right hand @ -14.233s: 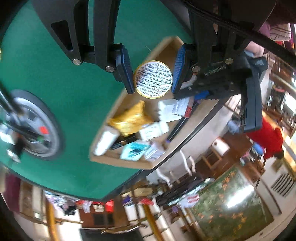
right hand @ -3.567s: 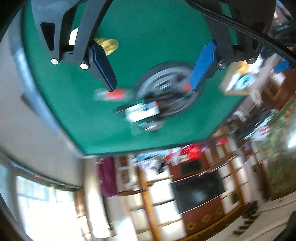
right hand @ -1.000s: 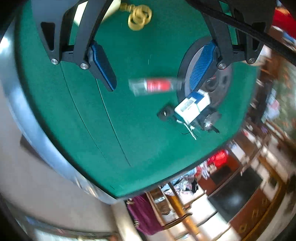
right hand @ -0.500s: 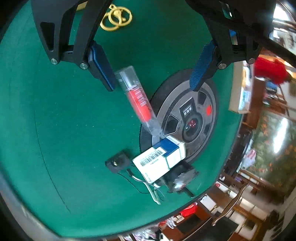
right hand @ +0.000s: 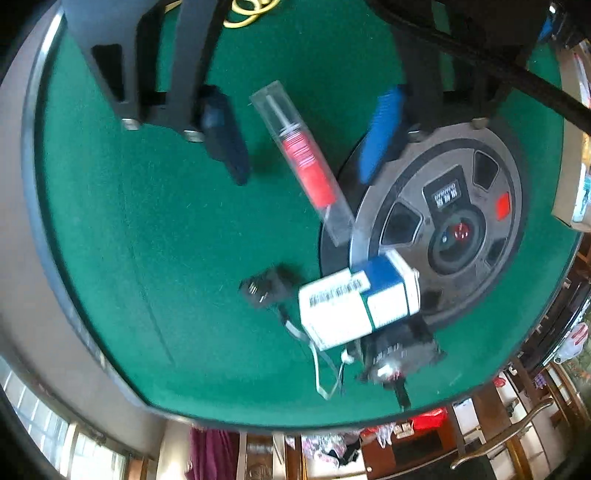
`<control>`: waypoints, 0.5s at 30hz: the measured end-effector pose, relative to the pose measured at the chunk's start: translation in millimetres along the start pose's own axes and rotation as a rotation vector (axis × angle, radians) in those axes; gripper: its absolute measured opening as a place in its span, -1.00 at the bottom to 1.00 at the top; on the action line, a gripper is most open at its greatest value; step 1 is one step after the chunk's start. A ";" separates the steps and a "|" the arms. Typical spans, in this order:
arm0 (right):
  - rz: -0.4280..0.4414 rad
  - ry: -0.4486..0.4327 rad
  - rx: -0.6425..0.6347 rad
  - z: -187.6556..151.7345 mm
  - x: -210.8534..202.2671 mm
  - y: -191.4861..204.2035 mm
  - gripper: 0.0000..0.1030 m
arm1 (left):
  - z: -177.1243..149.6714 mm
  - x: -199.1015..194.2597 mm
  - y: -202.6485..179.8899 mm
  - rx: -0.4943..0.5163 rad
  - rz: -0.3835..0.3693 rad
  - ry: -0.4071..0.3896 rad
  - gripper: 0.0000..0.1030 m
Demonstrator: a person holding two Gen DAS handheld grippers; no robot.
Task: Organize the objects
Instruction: 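Carry the green-capped marker to the tray while the right gripper approaches the clear tube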
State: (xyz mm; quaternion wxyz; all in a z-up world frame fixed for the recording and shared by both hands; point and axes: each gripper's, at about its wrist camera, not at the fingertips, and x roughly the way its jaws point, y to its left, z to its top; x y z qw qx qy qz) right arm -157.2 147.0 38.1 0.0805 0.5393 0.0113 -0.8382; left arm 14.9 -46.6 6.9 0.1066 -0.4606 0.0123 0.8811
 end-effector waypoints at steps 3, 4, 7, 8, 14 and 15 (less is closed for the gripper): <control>-0.017 -0.022 0.000 -5.5 -4.3 0.0 -0.57 | 2.3 1.3 -3.9 0.020 0.001 -0.001 -0.49; 0.000 -0.017 0.009 -7.4 -6.0 -1.0 -0.65 | 2.6 0.9 -2.7 0.018 -0.012 -0.001 -0.75; 0.040 -0.023 0.025 -18.0 -15.3 -3.5 -0.70 | -1.2 -2.7 1.0 0.008 -0.032 -0.006 -0.78; 0.050 -0.026 0.024 -21.9 -18.8 -3.5 -0.70 | -2.9 -4.9 2.8 -0.001 -0.039 -0.010 -0.78; 0.162 -0.057 0.031 -52.7 -51.2 2.7 -0.70 | -9.8 -33.0 18.9 -0.074 -0.077 -0.072 -0.77; 0.182 -0.063 0.032 -57.4 -56.9 4.5 -0.70 | -11.1 -41.0 23.1 -0.090 -0.088 -0.092 -0.77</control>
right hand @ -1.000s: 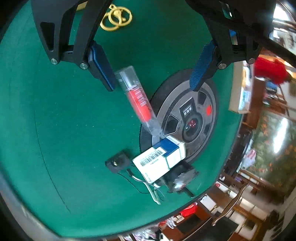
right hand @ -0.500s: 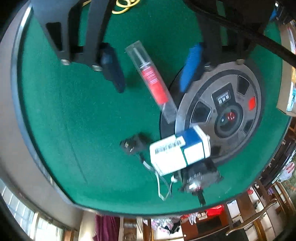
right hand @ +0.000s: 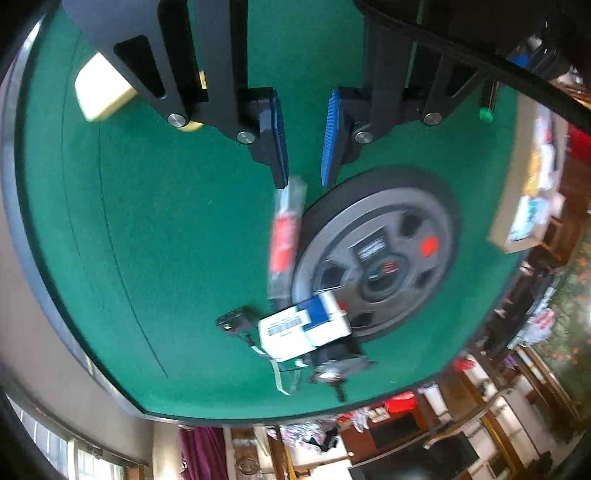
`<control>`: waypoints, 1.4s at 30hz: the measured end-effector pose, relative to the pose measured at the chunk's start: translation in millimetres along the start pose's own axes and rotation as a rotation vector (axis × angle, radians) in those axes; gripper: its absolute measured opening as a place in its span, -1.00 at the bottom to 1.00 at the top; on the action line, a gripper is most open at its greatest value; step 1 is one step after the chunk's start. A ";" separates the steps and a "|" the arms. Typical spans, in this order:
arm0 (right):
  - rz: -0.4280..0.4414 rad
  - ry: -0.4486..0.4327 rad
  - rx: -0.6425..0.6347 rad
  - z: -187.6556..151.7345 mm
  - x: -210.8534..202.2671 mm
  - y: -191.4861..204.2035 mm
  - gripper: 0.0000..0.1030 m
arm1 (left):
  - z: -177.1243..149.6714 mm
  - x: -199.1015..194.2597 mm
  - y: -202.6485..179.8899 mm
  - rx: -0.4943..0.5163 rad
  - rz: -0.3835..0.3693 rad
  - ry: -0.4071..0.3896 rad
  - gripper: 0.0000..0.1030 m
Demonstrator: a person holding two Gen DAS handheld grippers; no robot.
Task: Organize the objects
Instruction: 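Carry the green-capped marker to the tray while the right gripper approaches the clear tube, then grasp the clear tube with red contents with the right gripper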
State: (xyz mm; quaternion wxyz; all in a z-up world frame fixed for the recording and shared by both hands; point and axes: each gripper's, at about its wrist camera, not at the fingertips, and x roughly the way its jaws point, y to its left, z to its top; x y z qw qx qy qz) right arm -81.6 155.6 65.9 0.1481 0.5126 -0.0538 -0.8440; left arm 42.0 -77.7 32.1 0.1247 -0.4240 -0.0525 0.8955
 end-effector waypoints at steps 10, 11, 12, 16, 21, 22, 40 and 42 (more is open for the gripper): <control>0.167 -0.055 -0.078 -37.2 -39.4 76.1 -0.69 | -7.9 -81.4 49.2 -0.131 -0.003 -0.170 -0.77; 0.184 -0.052 -0.090 -40.2 -41.4 85.7 -0.69 | -9.3 -91.0 59.2 -0.151 0.011 -0.185 -0.77; 0.200 -0.049 -0.100 -44.6 -43.6 94.9 -0.69 | -10.0 -96.9 66.3 -0.165 0.023 -0.195 -0.77; 0.286 -0.020 -0.145 -56.9 -42.8 137.8 -0.69 | -17.8 -118.2 100.0 -0.225 0.103 -0.234 -0.77; 0.372 0.023 -0.204 -71.9 -32.1 189.7 -0.69 | -33.3 -124.0 135.6 -0.285 0.196 -0.241 -0.77; 0.393 0.038 -0.217 -76.0 -27.7 202.1 -0.69 | -36.0 -121.4 142.1 -0.295 0.208 -0.235 -0.77; 0.254 -0.009 -0.211 -72.4 2.9 215.5 -0.07 | -48.4 -88.8 178.0 -0.359 0.159 -0.187 -0.77; 0.063 -0.101 -0.132 -45.0 -4.5 162.9 0.30 | -48.0 -89.1 178.1 -0.357 0.155 -0.188 -0.77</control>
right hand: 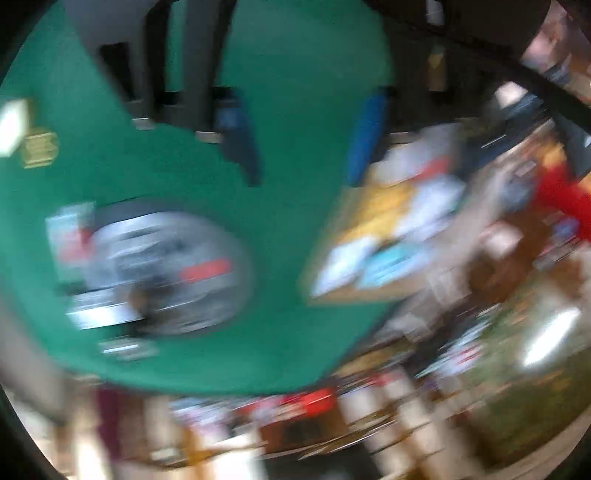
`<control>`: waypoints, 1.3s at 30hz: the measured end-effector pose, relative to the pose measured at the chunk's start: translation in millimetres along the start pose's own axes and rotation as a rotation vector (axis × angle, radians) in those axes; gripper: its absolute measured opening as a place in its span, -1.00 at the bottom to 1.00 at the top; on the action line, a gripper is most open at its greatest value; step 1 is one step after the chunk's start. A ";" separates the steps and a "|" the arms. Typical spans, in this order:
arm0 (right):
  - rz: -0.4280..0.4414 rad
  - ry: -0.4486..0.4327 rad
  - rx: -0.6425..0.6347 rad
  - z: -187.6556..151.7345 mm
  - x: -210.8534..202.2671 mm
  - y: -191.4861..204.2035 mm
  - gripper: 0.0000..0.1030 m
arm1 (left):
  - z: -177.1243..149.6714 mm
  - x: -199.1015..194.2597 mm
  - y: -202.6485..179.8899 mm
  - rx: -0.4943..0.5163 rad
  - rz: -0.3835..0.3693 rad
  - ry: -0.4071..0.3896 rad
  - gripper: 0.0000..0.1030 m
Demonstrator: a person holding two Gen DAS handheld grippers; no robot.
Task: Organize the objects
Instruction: 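Grasp the clear tube with red contents with the right gripper, then carry the clear tube into the tray and open both grippers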
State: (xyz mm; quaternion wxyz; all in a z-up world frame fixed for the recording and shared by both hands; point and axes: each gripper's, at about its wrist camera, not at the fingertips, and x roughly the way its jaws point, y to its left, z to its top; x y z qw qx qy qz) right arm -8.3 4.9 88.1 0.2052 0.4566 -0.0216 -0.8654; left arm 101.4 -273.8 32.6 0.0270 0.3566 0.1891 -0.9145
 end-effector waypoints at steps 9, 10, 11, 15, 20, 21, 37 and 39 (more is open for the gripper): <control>-0.237 0.049 0.200 56.8 43.8 -151.1 0.31 | 1.4 2.2 -3.1 -0.018 0.003 0.011 -0.77; -0.244 0.062 0.211 58.2 52.1 -152.5 0.31 | 1.9 1.5 -3.5 -0.017 0.006 0.012 -0.77; -0.249 0.069 0.224 57.4 57.2 -159.3 0.28 | 2.3 0.7 -4.6 -0.014 0.010 0.011 -0.77; -0.253 0.091 0.277 49.8 73.8 -176.0 -0.74 | 3.3 -2.3 -7.3 -0.001 0.022 0.007 -0.77; -0.170 0.041 0.331 32.4 53.1 -182.7 -0.79 | 4.4 -0.2 -2.7 -0.012 0.026 0.012 -0.77; -0.141 0.037 0.342 30.0 49.6 -183.6 -0.79 | 4.0 0.1 -1.6 -0.014 0.026 0.013 -0.77; 0.513 0.173 0.198 -16.5 29.2 9.0 -0.77 | 4.9 23.4 4.0 -0.026 0.052 0.066 -0.77; 0.536 0.201 0.149 -23.5 35.4 38.2 -0.77 | 4.5 23.4 2.9 -0.019 0.064 0.062 -0.77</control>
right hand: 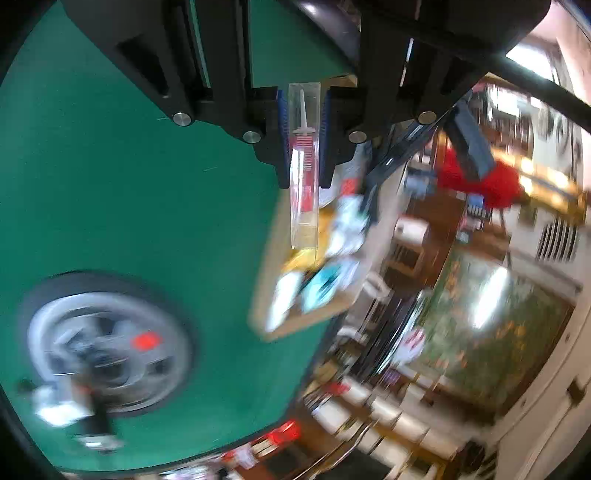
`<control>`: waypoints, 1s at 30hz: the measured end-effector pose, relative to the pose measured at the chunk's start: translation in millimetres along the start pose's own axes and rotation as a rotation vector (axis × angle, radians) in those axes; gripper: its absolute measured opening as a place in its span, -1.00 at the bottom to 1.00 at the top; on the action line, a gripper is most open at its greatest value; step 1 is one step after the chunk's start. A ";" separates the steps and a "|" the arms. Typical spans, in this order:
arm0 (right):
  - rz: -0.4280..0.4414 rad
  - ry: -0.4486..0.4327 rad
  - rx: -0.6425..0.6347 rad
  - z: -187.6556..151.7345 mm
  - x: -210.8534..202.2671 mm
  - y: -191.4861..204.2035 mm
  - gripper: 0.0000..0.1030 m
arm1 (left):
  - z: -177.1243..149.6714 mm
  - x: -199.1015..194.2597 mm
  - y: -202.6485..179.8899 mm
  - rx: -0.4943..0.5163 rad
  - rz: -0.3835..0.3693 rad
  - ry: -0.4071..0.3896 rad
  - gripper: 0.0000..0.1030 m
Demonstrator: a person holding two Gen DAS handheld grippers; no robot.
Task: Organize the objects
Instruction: 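Carry the clear tube into the tray and open both grippers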
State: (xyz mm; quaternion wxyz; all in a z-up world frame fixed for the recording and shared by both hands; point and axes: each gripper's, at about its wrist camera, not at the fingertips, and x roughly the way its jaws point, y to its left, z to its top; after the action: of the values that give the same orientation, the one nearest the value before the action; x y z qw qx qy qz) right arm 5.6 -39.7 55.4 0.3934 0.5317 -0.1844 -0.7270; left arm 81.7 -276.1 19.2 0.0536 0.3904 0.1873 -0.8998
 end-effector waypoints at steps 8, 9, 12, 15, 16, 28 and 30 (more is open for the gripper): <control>-0.043 0.109 -0.127 -24.3 76.4 53.7 -0.77 | -7.3 8.6 0.4 0.007 0.016 0.008 -0.77; -0.055 0.115 -0.135 -26.5 80.3 55.8 -0.77 | -7.5 8.8 -0.8 0.013 0.018 0.006 -0.77; -0.113 0.114 -0.173 -32.0 89.1 60.1 -0.77 | -7.0 10.2 -2.3 0.012 0.011 0.005 -0.77; -0.179 0.104 -0.212 -37.2 90.6 62.7 -0.76 | -7.7 8.3 -3.3 0.003 0.017 -0.005 -0.77; -0.205 0.097 -0.233 -39.0 89.4 64.4 -0.76 | -7.6 7.4 -3.4 0.000 0.018 -0.012 -0.77; -0.315 0.078 -0.362 -38.8 99.4 80.5 -0.29 | 3.5 -45.9 -7.3 -0.018 0.146 -0.211 0.20; -0.334 0.070 -0.390 -39.6 98.6 83.9 -0.27 | 3.7 -56.2 -9.8 -0.007 0.187 -0.248 0.30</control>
State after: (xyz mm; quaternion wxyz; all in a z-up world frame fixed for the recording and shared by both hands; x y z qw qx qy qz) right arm 61.2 -161.7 36.5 0.3691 0.4937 0.0632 -0.7848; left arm 115.5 -271.2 65.0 0.1614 0.2919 0.1453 -0.9315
